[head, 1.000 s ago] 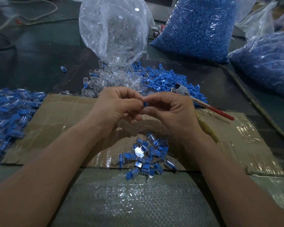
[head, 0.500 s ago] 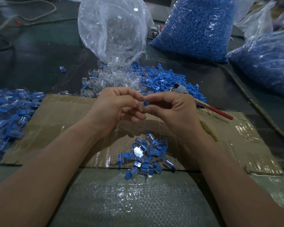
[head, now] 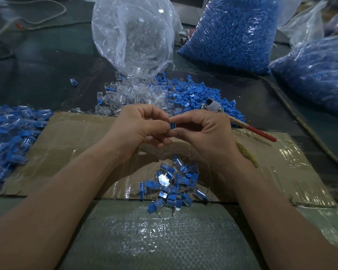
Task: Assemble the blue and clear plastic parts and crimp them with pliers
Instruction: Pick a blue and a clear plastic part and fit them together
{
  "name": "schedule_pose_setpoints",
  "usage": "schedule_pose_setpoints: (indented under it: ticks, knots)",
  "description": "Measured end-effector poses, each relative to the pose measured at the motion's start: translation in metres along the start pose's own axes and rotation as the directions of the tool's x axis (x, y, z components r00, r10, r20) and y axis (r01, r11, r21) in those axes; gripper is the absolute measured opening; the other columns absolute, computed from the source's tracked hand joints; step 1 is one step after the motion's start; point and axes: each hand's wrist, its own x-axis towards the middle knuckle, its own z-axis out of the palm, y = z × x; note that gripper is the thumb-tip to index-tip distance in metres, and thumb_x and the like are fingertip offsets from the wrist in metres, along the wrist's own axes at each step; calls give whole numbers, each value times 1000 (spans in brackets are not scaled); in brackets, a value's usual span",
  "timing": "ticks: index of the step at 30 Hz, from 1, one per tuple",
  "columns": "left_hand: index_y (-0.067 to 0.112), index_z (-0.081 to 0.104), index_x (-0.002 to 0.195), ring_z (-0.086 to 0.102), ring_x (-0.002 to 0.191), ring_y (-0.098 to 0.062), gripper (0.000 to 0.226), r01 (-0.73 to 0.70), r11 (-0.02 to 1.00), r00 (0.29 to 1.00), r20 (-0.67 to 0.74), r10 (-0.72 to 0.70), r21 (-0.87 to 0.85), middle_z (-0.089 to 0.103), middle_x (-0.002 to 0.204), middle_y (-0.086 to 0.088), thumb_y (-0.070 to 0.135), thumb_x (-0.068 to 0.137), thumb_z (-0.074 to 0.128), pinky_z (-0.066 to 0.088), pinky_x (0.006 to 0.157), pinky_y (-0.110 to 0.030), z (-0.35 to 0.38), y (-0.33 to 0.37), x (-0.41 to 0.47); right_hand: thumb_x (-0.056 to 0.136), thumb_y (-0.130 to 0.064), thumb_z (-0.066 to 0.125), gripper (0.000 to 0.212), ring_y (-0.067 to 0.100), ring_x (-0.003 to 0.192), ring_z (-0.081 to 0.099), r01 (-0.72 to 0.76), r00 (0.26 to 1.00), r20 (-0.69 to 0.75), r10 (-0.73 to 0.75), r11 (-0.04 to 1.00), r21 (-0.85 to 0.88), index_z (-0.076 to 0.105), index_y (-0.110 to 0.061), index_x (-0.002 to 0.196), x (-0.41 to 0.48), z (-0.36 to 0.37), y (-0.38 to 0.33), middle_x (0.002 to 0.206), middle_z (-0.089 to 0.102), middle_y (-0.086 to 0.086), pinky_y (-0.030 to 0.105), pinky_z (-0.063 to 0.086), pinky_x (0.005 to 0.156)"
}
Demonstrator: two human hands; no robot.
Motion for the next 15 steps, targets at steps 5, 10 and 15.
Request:
schedule_pose_setpoints:
  ticks: [5, 10, 15]
  knots:
    - [4, 59, 71, 62, 44, -14, 12, -4, 998, 1000, -29, 6, 66, 65, 54, -9, -7, 75, 62, 47, 40, -17, 0, 0, 1, 70, -5, 74, 31, 5, 78, 66, 17, 1000, 9, -17, 999, -40, 65, -16, 98, 0, 1, 0, 82, 65, -9, 17, 53, 73]
    - [4, 62, 71, 61, 47, -16, 9, 30, 999, 999, -34, -31, -42, 65, 59, -12, -5, 72, 64, 49, 42, -19, -1, -1, 0, 69, -14, 75, 29, 3, 80, 64, -43, 999, 3, 43, 997, -65, 66, -22, 96, 1, 0, 2, 84, 65, -13, 15, 52, 75]
    - [4, 60, 72, 61, 46, -15, 12, 17, 999, 999, -48, -19, -45, 66, 58, -11, -8, 76, 61, 49, 42, -19, -3, -1, 1, 73, -28, 74, 33, -4, 79, 58, -255, 957, -206, 203, 927, -273, 65, -22, 104, 6, -28, 10, 88, 61, -18, 1, 42, 74]
